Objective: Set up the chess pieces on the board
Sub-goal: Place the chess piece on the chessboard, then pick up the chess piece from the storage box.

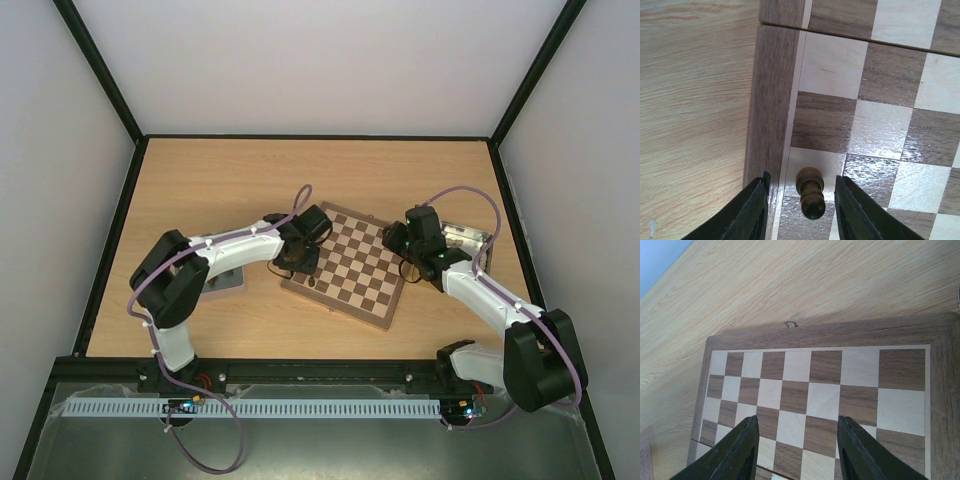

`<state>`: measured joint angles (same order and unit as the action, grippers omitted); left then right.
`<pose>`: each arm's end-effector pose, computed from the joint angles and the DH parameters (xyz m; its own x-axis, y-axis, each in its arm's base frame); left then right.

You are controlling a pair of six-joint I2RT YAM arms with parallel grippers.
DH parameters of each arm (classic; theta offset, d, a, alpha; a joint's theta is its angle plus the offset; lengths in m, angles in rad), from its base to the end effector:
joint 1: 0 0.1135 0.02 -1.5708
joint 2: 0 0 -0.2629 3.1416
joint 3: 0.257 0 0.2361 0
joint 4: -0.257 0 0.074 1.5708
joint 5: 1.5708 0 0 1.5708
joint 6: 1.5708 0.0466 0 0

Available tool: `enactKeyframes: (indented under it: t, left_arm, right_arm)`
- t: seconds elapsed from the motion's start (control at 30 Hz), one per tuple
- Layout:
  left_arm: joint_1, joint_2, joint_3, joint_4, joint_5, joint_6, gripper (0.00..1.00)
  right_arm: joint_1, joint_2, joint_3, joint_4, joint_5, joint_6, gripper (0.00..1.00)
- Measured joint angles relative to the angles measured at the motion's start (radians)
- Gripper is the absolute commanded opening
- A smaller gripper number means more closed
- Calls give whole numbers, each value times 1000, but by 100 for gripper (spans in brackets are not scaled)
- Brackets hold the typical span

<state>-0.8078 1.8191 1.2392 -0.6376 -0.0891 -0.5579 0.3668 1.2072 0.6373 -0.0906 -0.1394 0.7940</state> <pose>0.2450 -0.2502 0.1804 -0.9199 0.1991 -0.3377 0.2494 0.9619 -0.1124 0.2273 0.0943 0.2128 -0.7278 0.4770 -0.4928 0.0877 0.7773 0.6229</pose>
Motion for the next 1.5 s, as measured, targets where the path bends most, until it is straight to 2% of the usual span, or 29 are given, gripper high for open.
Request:
enactKeyframes:
  t: [0.13,0.3,0.47,0.6,0.8,1.03,1.2,1.27,1.43,1.5]
  left_arm:
    - [11,-45,-3,-4,-15,-8,45]
    - [91,-243,-74,11,-45,-39,47]
    - [293,-467,-253,39,-76,-82,48]
    - [480,-546,-378,30,-110,-89,44]
    - [602,-534,-465,57,-49,-63,32]
    - [605,-454,-467,107,28,-28,38]
    - [605,-420,-467,131,56,-4,35]
    - [605,-399,-467,137,61,4,31]
    - [605,-354,-456,157,61,24,10]
    - [605,-352,-446,154,52,32,7]
  right_arm:
    - [0,0,0,0,-4,0,43]
    - [0,2,0,0,-17,0,43]
    - [0,11,0,8,-24,1,43]
    - [0,20,0,17,-31,3,43]
    - [0,41,0,22,-42,3,43]
    - [0,43,0,22,-42,3,43]
    - [0,43,0,22,-42,2,43]
    - [0,44,0,22,-42,2,43]
    - [0,45,0,22,-42,2,43]
    - [0,45,0,22,-42,2,43]
